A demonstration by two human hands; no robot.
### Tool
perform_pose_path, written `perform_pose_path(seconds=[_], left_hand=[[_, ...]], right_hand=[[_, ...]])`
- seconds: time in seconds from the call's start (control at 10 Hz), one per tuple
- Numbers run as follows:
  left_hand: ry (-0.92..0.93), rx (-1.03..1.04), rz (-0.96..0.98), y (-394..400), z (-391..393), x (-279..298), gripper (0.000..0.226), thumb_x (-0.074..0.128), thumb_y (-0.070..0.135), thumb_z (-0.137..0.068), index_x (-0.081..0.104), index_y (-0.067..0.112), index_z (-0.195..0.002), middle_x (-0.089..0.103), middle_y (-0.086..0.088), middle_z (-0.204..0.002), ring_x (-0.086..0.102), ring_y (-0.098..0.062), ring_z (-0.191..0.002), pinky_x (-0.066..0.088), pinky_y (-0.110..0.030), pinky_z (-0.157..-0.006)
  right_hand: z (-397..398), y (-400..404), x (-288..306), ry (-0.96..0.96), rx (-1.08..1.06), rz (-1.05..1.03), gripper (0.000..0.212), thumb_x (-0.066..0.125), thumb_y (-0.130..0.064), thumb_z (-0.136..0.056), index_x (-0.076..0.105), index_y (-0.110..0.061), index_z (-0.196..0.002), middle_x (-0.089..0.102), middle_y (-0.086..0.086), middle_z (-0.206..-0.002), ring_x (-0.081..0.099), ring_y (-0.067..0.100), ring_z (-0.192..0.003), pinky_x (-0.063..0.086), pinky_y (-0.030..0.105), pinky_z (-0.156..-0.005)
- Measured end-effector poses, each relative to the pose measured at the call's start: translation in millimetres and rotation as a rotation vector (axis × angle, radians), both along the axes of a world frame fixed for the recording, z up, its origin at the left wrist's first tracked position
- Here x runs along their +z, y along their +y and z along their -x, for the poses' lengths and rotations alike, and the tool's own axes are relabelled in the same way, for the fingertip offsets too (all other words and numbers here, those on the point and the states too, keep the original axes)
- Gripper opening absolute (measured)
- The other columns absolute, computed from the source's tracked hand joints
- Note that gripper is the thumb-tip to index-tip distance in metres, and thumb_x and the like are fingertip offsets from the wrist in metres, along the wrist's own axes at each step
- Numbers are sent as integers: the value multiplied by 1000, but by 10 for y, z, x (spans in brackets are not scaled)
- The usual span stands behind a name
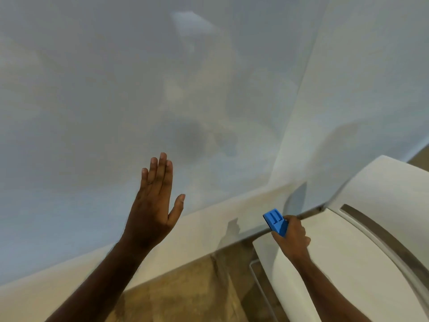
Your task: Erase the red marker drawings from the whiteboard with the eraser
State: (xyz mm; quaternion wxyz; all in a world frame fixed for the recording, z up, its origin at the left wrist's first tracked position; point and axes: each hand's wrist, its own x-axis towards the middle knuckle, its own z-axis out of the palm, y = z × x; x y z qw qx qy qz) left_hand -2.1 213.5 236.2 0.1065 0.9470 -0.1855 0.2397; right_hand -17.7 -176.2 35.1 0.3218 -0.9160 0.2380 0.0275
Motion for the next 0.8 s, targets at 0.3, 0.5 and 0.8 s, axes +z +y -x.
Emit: perform_pose_path(seconds=[0.3, 0.5, 0.8], left_hand=[[15, 5, -137, -195, 59, -409, 78, 39, 45, -112, 21, -4, -169, 8, -20, -181, 5, -36, -169, 1, -42, -139], [22, -10, -142, -161, 84, -506, 78, 40, 44, -112, 17, -3, -170, 6, -20, -181, 6, -38, -169, 2, -44, -139], [54, -21, -125, 76, 88, -493, 80, 40, 44, -111, 16, -5, -170, 5, -21, -181, 4, -39, -169, 1, -45, -139]], right_hand=[[316, -354, -806, 277, -18, 62, 65, 80, -41, -88, 44, -23, -138, 55, 2, -125, 57, 23, -111, 45, 45, -93], [412, -392, -1098, 324, -57, 128, 61, 78, -38, -90, 43, -19, -136, 54, 5, -121, 58, 26, -111, 48, 49, -93], [433, -285, -1234, 266, -88, 173, 80, 85, -37, -84, 40, -14, -146, 54, 11, -133, 56, 31, -123, 45, 52, -104]])
